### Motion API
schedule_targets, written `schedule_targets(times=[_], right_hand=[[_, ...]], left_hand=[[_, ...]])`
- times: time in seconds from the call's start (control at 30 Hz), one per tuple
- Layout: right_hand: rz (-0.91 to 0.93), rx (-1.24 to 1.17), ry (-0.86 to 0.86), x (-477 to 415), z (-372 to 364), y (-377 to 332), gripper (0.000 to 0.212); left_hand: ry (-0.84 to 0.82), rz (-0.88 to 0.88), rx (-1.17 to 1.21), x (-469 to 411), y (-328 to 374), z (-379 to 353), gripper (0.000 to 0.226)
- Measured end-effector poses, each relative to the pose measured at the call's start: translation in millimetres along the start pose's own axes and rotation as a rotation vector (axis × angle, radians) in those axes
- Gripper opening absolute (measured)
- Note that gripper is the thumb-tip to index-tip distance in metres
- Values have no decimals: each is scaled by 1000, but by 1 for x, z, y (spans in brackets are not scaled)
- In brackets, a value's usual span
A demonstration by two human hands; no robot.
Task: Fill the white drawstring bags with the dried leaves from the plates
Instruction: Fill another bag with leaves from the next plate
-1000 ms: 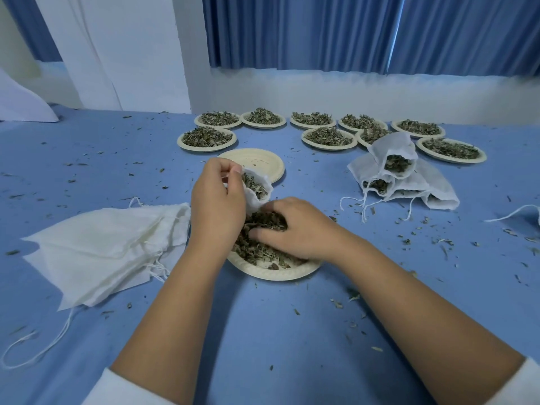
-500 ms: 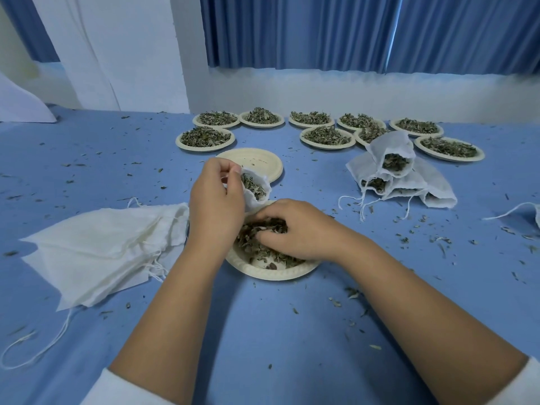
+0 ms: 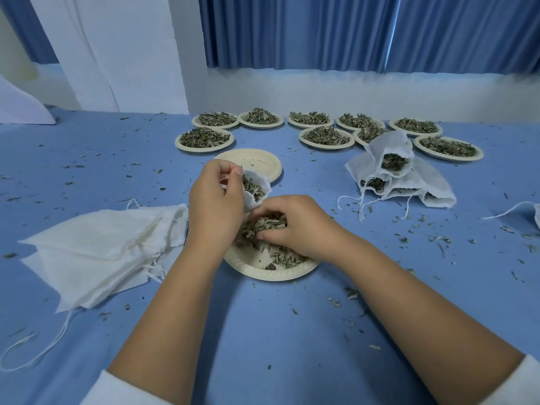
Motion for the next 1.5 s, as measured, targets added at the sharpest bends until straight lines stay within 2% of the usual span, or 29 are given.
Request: schedule_targets(times=[0.07,0.17,0.37,0.47,0.5,0.6,0.73,0.83,0.93,1.0,1.3,1.4,1.5], right_hand=[[-10,-33,49,-1,7,3,26],[-29,-54,66,-1,14,6,36],[-99,169,-128,4,8,11,40],[-158,241,-204,9,5,15,60],[-153,236,-205,10,4,13,61],[-111,180,-162,10,0,1,48],[-92,238,-66,10,-9,-10,31],[-95,273,40,10,-11,-13,30],[-123,349,134,10,-7,-12,39],[-139,371,138,10,-11,-12,40],[-142,318,57,6,-16,-11,21],[-141,251,29,7,-14,-9,24],[-158,97,63,7,-1,-4,19]], left_hand=[[4,-5,-12,0,1,1,9],[8,-12,-19,0,2,1,8],[-6,-20,-25,1,2,0,9],[-11,-35,-30,1,3,-1,8],[-13,-41,-34,1,3,-1,8],[-13,-57,-51,1,3,-2,8],[-15,-59,-60,1,3,-3,8],[-25,-64,-62,2,4,-4,8],[-28,-74,-54,3,5,-5,8],[-28,-75,-49,3,5,-5,8],[-30,-90,-27,3,6,-4,8],[-26,-82,-20,2,4,-3,9],[-14,-64,-3,1,3,-1,9]])
Point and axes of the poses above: each hand's wrist, its own x-axis away from the middle knuckle, its own z-axis out of the back of the hand, y = z × x, the point moved 8 cm from there along -x, towards the middle knuckle, and after that the axes turned 3 degrees about x, right-handed, at the moved point
